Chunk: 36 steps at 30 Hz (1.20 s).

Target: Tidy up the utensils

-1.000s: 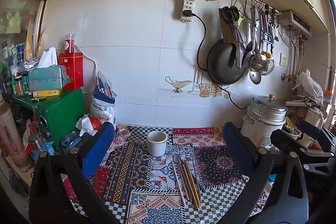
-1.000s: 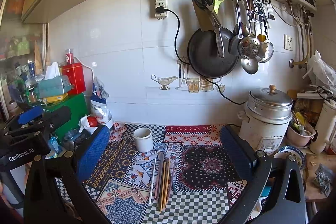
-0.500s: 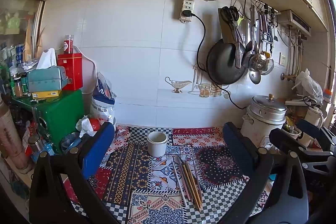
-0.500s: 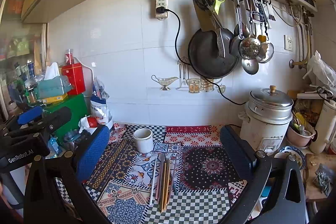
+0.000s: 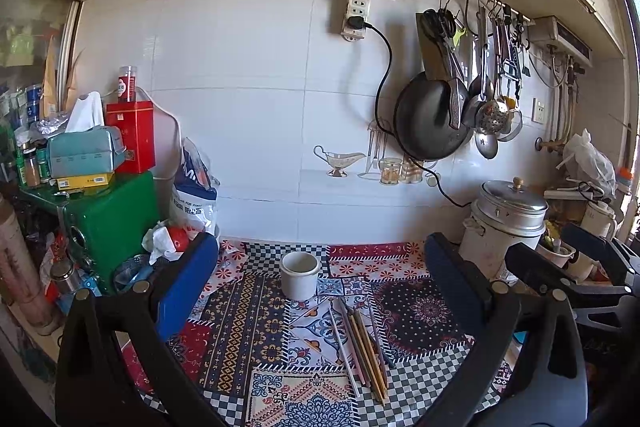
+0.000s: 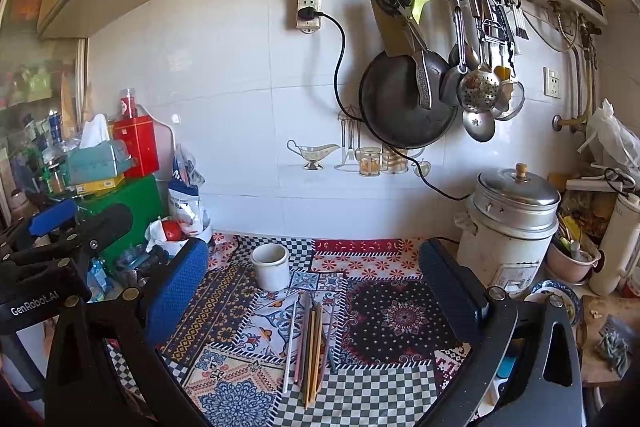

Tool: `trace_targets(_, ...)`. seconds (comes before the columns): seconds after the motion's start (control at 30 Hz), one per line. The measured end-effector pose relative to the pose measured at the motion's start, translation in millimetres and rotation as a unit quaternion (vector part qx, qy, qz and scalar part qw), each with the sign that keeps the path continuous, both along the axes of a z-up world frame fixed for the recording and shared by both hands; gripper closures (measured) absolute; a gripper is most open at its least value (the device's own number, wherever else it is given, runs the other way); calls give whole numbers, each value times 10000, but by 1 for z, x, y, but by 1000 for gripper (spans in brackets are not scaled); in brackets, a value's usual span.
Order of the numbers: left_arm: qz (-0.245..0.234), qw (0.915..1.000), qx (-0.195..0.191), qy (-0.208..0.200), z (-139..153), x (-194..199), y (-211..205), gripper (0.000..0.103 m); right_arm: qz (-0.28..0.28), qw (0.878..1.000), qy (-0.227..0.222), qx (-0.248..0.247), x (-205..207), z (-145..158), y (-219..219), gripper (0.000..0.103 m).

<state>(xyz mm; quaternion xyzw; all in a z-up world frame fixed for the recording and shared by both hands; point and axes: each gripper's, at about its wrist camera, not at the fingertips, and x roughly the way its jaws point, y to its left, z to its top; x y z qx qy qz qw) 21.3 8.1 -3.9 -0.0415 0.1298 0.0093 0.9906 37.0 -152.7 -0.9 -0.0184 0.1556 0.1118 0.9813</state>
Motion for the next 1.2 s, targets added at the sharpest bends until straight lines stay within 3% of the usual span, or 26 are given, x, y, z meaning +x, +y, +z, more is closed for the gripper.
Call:
trace_targets(0.47, -13, 9997, -67, 217, -10, 40, 12, 0, -142, 9995, 236, -183, 30, -13, 7, 0)
trace_targets(0.6, 164, 9991, -39, 400, -25, 62, 20, 0, -293, 9977, 508, -352, 51, -30, 6, 0)
trace_targets(0.73, 204, 9962, -135, 833, -50, 92, 29, 0, -475, 9922, 981, -609, 80, -60, 0, 0)
trace_targets(0.9, 256, 9872, -191, 1563, -97, 136, 37, 0, -607, 9789, 1654, -1036, 116, -104, -11, 0)
trace_targets(1.2, 348, 9595, -137, 2791, -187, 202, 31, 0, -280, 9472, 2940, -1249, 183, -187, -22, 1)
